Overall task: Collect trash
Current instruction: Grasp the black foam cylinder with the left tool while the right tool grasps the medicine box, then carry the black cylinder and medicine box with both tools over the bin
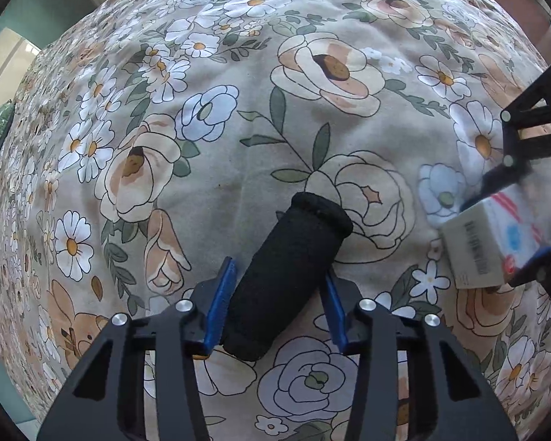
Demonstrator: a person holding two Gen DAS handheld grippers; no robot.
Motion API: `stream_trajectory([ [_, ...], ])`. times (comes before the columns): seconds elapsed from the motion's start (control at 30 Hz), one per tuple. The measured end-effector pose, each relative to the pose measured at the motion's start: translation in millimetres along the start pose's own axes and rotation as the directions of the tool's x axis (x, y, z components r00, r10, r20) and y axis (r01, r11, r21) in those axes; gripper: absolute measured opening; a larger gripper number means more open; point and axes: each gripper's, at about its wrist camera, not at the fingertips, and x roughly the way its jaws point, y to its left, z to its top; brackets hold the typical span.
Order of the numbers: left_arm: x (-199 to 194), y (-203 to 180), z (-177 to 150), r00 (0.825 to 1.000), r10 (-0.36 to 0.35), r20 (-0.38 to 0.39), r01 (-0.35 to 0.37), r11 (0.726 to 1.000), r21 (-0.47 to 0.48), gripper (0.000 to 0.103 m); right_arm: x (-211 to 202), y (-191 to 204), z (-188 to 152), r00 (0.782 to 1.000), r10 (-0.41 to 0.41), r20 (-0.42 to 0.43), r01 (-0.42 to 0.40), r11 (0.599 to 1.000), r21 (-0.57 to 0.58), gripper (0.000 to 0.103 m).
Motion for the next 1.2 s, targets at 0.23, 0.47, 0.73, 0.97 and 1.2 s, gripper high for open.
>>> stream_trajectory([
  [0.23, -22.0, -2.7, 3.4, 0.999, 0.043, 0.015, -0.043, 0.999, -0.030, 0.046, -26.7, -4.4, -6.1, 0.999, -0.019, 0.026, 0.018, 1.000, 0.007, 0.045],
  [0.47, -67.3, -20.3, 9.5, 0.996, 0.082, 0.042, -0.079, 0.995, -0.061, 0.046, -69.1, 0.3, -6.5, 0.997, -0.054, 0.053, 0.055, 0.998, -0.005, 0.045],
  [0.73, -135.3, -48.5, 19.8, 0.985, 0.171, 0.018, -0.168, 0.979, -0.118, 0.046, -142.3, 4.8, -22.2, 0.991, -0.105, 0.081, 0.109, 0.993, -0.038, 0.045],
  [0.97, -203.2, -77.4, 31.8, 0.969, 0.245, -0.012, -0.242, 0.946, -0.215, 0.045, -222.2, 0.5, -43.4, 0.984, -0.127, 0.128, 0.133, 0.990, -0.041, 0.045],
  [1.2, -279.0, -116.2, 59.5, 0.939, 0.343, -0.028, -0.335, 0.894, -0.298, 0.045, -301.2, -2.2, -71.3, 0.973, -0.131, 0.190, 0.153, 0.982, -0.110, 0.045],
])
